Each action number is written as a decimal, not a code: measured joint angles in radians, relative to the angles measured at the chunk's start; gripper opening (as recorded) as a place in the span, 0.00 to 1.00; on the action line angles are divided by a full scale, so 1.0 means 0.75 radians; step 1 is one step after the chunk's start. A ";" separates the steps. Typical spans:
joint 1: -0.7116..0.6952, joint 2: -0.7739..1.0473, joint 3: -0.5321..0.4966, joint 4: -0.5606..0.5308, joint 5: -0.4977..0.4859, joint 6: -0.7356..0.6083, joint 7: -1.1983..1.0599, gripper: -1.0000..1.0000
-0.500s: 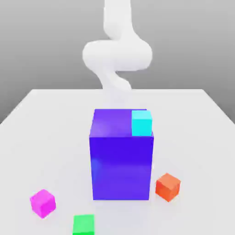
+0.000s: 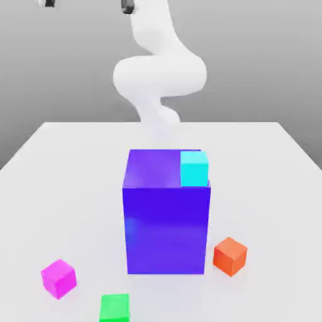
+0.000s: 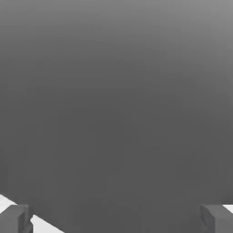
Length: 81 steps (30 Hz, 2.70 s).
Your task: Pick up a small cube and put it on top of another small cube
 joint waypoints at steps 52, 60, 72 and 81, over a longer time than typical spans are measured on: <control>0.294 1.328 -0.553 -0.169 0.810 0.287 -3.452 0.50; 0.031 1.540 -0.240 -0.088 1.099 0.410 -3.738 0.00; 0.259 1.345 -0.519 -0.168 0.803 0.319 -3.532 0.00; 0.491 1.251 -0.561 -0.078 0.520 0.213 -3.522 0.00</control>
